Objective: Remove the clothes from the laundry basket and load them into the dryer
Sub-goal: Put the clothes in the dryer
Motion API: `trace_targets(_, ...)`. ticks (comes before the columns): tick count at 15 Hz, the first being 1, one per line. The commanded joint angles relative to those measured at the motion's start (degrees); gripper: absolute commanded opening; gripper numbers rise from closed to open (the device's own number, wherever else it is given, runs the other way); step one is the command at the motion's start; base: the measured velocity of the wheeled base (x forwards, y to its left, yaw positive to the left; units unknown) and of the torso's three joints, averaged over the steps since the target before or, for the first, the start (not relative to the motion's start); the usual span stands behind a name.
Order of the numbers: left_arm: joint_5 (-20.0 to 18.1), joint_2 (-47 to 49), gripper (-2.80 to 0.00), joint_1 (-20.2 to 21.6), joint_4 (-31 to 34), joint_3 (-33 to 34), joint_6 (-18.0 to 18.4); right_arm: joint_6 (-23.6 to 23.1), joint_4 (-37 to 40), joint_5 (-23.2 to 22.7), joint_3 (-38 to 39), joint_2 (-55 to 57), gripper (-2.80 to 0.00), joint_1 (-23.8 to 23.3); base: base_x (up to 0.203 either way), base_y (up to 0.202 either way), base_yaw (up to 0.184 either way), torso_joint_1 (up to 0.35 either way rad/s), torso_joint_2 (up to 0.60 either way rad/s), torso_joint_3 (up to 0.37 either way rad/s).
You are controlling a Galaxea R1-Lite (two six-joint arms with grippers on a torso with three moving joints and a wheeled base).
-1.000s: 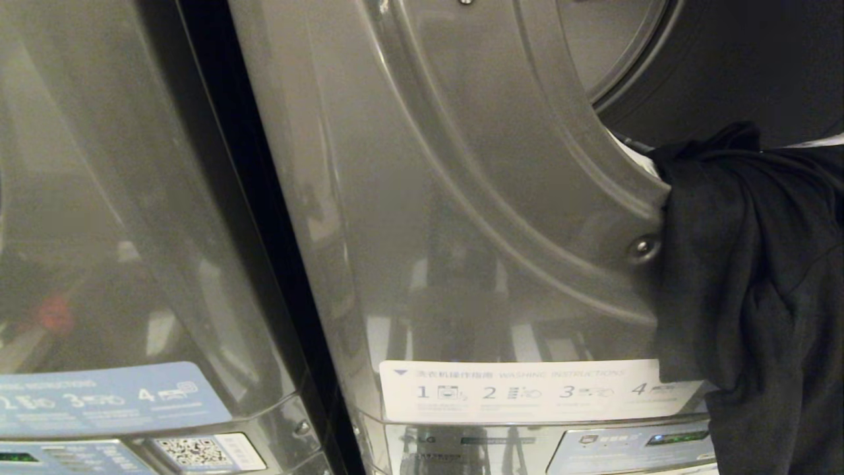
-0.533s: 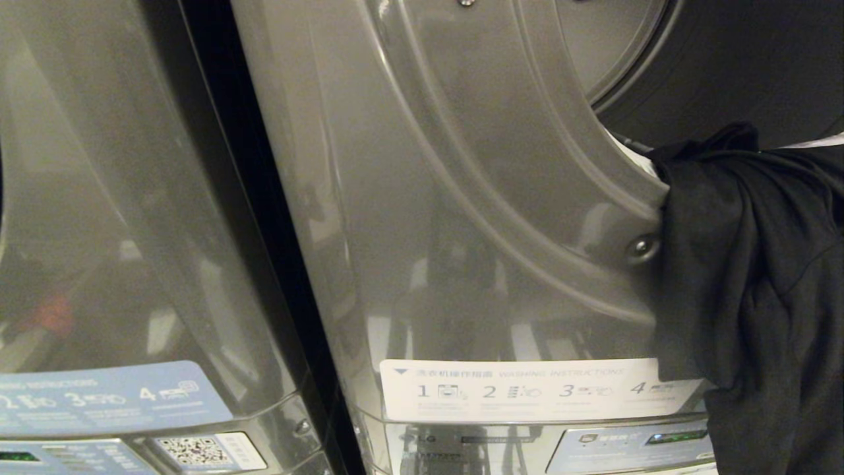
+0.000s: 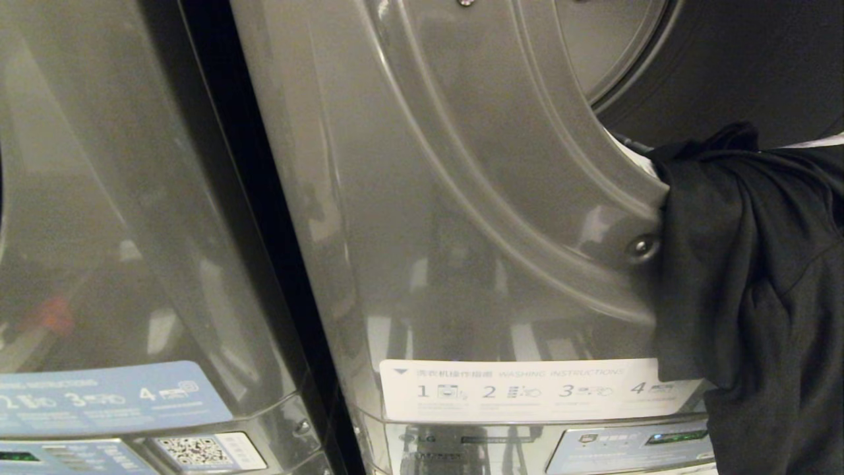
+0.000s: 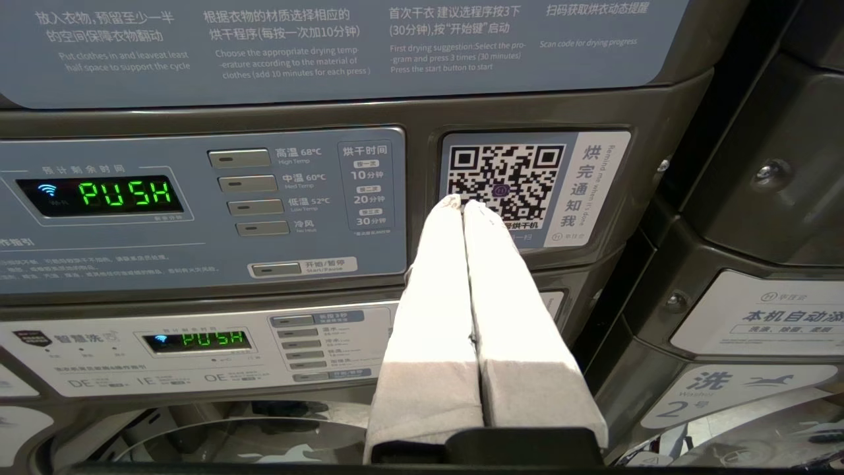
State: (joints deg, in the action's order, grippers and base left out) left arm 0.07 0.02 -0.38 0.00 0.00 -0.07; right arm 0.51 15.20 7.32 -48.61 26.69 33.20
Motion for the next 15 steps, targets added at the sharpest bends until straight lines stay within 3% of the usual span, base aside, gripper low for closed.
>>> trace_targets(1, 0.01, -0.02, -2.8, 0.03, 0.0, 0.0, -0.01, 1.29, 1.69, -3.31, 1.25, -0.51, 0.0, -1.17, 0.0, 0.0, 0.0, 0.0, 0.0, 0.0)
trace_targets(4, 0.01, -0.02, -2.8, 0.03, 0.0, 0.0, -0.01, 3.97, 5.52, -6.95, 2.1, 2.75, 0.0, -3.66, 0.0, 0.0, 0.0, 0.0, 0.0, 0.0)
trace_targets(11, 0.01, -0.02, -2.8, 0.0, 0.0, 0.0, -0.01, 6.46, 5.31, -8.06, 4.66, 12.99, 0.0, -12.89, 0.0, 0.0, 0.0, 0.0, 0.0, 0.0)
trace_targets(15, 0.01, -0.02, -2.8, 0.0, 0.0, 0.0, -0.01, 6.27, -0.84, -10.15, 4.76, 17.17, 0.0, -13.27, 0.0, 0.0, 0.0, 0.0, 0.0, 0.0)
